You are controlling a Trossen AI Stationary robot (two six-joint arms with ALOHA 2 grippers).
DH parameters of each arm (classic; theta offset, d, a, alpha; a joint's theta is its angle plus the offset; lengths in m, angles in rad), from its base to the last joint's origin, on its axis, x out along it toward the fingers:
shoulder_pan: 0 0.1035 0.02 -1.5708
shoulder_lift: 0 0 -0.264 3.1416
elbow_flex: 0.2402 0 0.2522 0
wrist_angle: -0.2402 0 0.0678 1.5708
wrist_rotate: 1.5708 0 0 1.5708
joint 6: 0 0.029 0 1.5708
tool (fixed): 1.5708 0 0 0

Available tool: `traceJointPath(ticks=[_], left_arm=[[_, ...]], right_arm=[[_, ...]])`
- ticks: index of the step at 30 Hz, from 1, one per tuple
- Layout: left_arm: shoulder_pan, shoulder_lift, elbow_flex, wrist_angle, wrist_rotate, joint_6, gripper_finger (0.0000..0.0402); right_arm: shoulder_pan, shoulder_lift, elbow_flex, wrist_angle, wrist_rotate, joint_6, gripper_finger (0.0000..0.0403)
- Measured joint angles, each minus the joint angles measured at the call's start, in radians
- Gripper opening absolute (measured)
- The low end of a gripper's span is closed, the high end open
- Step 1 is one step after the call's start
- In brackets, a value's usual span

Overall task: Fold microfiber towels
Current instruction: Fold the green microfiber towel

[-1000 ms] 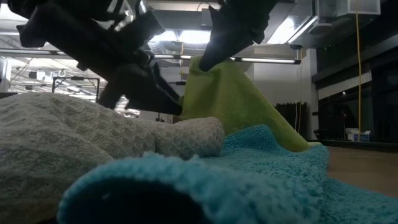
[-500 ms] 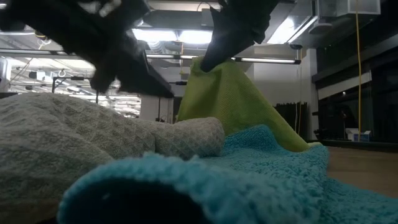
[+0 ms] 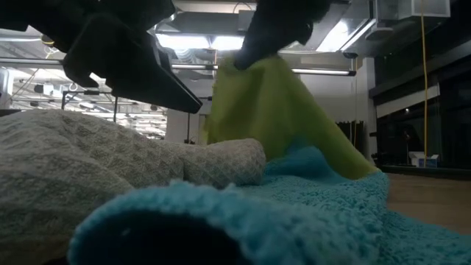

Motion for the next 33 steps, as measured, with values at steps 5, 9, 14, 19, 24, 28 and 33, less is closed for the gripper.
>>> traceJointPath(ticks=[5, 9, 14, 19, 24, 28, 33], left_arm=[[-0.012, 0.000, 0.000, -0.002, 0.003, -0.025, 0.0208], [-0.031, 0.000, 0.000, -0.007, 0.001, -0.043, 0.0208], [-0.046, 0.000, 0.000, -0.008, -0.008, -0.047, 0.0208], [-0.045, 0.000, 0.000, -0.008, 0.015, -0.035, 0.0208], [-0.045, 0.001, 0.000, -0.011, 0.020, 0.017, 0.0208], [-0.027, 0.018, 0.000, -0.009, -0.005, 0.104, 0.0208], [-0.002, 0.049, -0.001, -0.012, -0.034, 0.143, 0.0208]], right_arm=[[0.025, -0.031, 0.000, 0.028, 0.054, 0.049, 0.0004], [0.050, -0.033, 0.000, 0.028, 0.048, 0.048, 0.0004], [0.070, -0.033, 0.000, 0.024, 0.046, 0.050, 0.0004], [0.073, -0.032, 0.000, 0.025, 0.046, 0.051, 0.0004], [0.073, -0.032, 0.000, 0.025, 0.047, 0.049, 0.0004], [0.073, -0.032, 0.000, 0.025, 0.047, 0.048, 0.0004], [0.073, -0.030, 0.000, 0.025, 0.047, 0.047, 0.0004]])
